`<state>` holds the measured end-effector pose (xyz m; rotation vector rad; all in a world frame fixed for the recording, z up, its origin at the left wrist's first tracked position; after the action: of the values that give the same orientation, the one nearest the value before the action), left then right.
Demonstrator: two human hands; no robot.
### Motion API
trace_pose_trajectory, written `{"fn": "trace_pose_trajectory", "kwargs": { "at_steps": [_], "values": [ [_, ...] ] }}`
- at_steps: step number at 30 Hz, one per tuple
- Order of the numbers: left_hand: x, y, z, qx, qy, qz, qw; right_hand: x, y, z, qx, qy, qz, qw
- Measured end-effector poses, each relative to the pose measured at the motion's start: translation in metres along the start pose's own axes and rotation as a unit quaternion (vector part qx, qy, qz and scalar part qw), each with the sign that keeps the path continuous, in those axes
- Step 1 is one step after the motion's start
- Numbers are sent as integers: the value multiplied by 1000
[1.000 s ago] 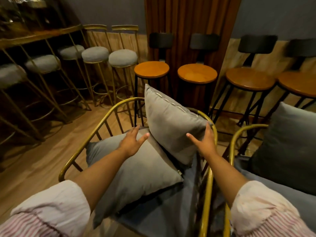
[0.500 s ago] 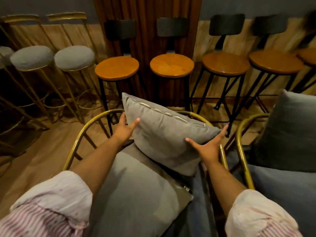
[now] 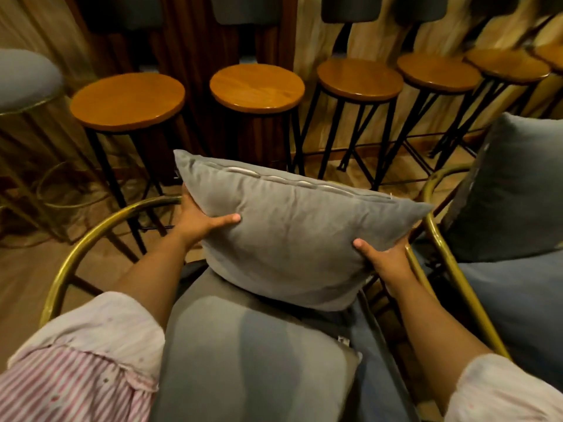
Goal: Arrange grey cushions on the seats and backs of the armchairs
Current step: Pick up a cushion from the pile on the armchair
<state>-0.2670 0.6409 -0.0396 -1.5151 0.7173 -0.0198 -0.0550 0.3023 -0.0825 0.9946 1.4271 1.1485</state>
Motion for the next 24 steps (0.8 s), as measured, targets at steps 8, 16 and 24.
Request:
{"fn": "trace_pose_trajectory", "kwargs": {
  "at_steps": [8, 16, 24],
  "values": [
    [10, 57, 5, -20, 47, 50, 997, 15, -67, -16, 71, 84, -62, 992],
    [-14, 13, -8, 0, -18, -6, 1000, 2, -2, -15, 15, 32, -27, 999],
    [-61, -118, -35, 80, -78, -61, 992, -43, 133, -19, -50, -46, 41, 997]
  ]
}}
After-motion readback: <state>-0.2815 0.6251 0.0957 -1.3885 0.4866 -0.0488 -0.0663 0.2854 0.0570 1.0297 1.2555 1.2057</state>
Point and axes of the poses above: each hand's wrist, its own z-axis towards the middle knuckle, its own x-axis out of the palm, y = z × x, the point moved 10 cm from there along z, towards the middle knuckle, and after that the axes turned 14 degrees about -y, right-handed, at the moved point
